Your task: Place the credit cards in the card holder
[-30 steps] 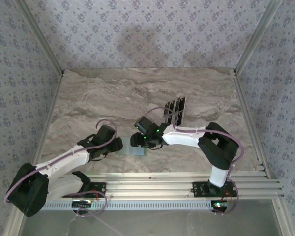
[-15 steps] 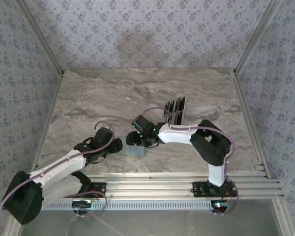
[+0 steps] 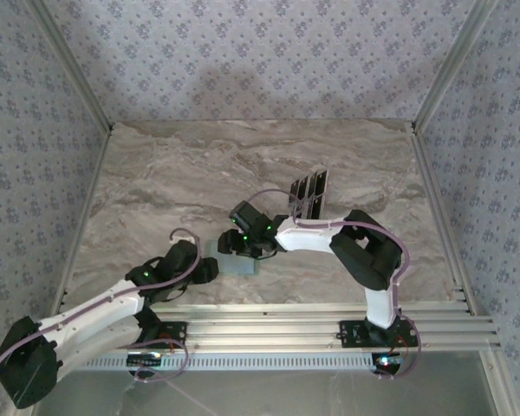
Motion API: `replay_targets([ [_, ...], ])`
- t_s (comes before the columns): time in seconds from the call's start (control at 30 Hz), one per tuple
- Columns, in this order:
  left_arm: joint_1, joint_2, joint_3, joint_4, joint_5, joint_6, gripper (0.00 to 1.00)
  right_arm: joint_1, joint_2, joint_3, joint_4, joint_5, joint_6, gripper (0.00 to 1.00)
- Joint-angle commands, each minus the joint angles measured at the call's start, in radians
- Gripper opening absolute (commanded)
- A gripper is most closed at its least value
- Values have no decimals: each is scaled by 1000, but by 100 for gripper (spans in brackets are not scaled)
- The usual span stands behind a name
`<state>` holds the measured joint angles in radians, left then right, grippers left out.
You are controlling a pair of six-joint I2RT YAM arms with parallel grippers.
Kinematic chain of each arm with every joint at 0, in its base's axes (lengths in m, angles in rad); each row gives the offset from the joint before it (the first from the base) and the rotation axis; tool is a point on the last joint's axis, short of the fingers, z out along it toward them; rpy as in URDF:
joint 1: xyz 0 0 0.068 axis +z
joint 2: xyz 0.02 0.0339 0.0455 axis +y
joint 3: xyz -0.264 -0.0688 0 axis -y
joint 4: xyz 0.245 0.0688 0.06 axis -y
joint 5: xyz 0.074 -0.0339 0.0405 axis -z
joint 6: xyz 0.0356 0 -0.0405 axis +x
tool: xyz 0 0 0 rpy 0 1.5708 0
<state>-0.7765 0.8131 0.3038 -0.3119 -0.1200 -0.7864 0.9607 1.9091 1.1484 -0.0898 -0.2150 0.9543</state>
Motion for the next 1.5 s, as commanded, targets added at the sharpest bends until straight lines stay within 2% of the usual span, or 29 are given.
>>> replay_targets([
  [0.0,-31,8,9,52,-17,3,65,0,26,19,8,-14,26,60],
  [0.83,-144,268,119,227,-68,83,66,-6,25,4,17,-25,61,61],
  [0.9,-162,255,130,202,-91,78,66,-6,25,2,16,-29,61,61],
  [1.07,-232,186,158,61,-239,39,66,-8,27,-1,23,-32,59,61],
  [1.33,-247,172,160,2,-277,22,67,-10,25,-12,35,-41,60,61],
  [1.47,-268,154,172,-50,-334,-3,68,-11,31,-10,39,-47,60,61],
])
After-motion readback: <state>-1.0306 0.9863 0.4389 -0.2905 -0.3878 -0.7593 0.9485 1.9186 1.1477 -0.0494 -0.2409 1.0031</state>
